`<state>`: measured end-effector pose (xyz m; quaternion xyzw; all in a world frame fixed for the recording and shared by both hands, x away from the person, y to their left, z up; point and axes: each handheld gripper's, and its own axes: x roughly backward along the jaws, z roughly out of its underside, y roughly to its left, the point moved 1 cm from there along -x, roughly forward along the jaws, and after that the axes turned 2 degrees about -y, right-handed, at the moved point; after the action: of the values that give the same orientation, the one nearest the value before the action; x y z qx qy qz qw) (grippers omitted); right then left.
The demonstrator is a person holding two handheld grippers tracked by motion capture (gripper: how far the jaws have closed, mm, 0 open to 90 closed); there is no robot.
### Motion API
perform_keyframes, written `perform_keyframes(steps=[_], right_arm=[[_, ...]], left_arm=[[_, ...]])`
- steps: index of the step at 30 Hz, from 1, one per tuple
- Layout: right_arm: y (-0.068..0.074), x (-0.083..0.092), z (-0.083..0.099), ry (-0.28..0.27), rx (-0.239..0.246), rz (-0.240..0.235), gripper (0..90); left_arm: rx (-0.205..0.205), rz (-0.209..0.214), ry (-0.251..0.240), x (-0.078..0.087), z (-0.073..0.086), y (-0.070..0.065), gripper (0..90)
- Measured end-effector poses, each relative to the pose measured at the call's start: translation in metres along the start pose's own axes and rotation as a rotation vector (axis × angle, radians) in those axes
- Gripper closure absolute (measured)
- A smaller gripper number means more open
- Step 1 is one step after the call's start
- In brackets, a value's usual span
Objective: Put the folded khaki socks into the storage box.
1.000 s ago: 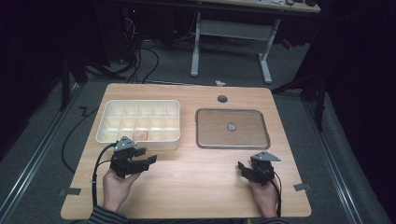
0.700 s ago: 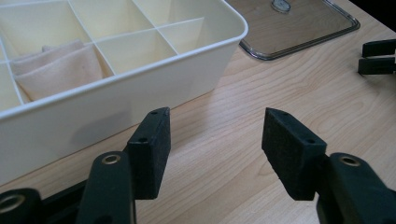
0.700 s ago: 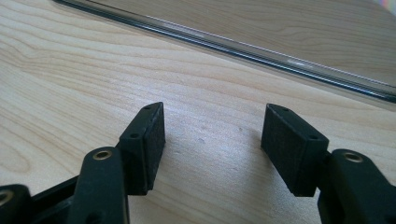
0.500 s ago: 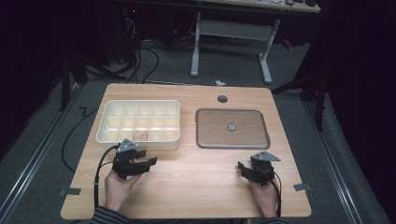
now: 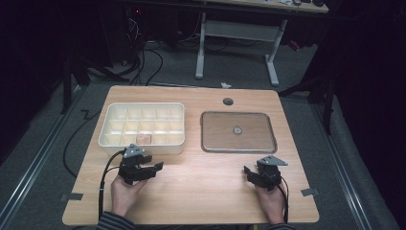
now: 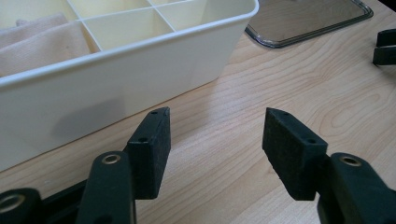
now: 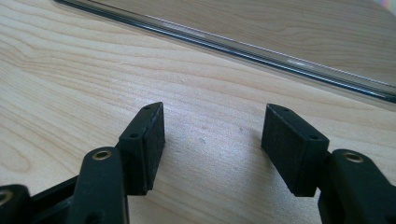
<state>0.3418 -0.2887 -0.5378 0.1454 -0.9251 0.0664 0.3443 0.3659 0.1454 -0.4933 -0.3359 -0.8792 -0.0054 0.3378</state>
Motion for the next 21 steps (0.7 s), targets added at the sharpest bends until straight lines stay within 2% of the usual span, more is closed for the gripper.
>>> perform_keyframes(steps=[15, 19, 21], right_arm=[[0.0, 0.0, 0.0, 0.0, 0.0, 0.0, 39.4], [0.0, 0.0, 0.0, 0.0, 0.0, 0.0, 39.4], [0.0, 0.0, 0.0, 0.0, 0.0, 0.0, 39.4]], left_arm=[[-0.001, -0.008, 0.009, -0.01, 0.005, -0.001, 42.5], [0.015, 0.006, 0.012, -0.014, 0.008, -0.001, 42.5], [0.014, -0.004, 0.017, -0.016, 0.009, -0.001, 42.4]])
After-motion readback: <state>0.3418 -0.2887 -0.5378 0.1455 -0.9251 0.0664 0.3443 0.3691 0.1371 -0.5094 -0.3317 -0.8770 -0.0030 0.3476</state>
